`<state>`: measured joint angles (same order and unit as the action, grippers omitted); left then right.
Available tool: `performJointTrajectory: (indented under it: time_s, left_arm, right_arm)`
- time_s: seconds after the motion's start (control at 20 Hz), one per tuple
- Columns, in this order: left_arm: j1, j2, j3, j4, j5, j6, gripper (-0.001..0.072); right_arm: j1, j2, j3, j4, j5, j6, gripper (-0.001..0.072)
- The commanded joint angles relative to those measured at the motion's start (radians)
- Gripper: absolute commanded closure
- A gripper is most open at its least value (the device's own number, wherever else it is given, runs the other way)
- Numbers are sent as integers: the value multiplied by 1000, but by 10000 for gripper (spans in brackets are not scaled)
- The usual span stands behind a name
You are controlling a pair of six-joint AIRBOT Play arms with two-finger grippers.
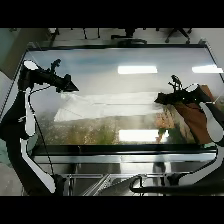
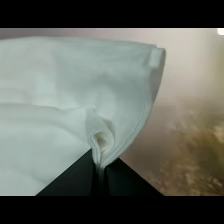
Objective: Fold the shirts.
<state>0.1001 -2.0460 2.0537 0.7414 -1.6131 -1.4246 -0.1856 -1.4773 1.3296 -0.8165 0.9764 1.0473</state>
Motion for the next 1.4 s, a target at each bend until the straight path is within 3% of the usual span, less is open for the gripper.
performJointTrajectory:
  time_s: [0.0,0.25,0.55,0.8,0.95,1.15,1.35]
  left_arm:
    - [-33,-1,2,-134,22,39,687]
    - [-193,-1,-73,-96,136,45,687]
    - [-503,-1,-248,188,482,-21,687]
    - [-650,-8,-277,224,661,-78,688]
    - [-653,-20,-186,225,564,-87,688]
    - [-558,48,67,224,260,-67,688]
    - [-369,375,-11,224,248,-31,687]
  right_arm:
    - [0,-2,30,145,37,-73,699]
    - [-6,72,177,160,231,-37,700]
    - [-38,256,263,323,394,64,700]
    - [-60,354,269,350,488,106,699]
    - [-50,353,257,346,506,109,699]
    - [-15,345,212,348,494,114,699]
    - [163,338,180,442,293,101,699]
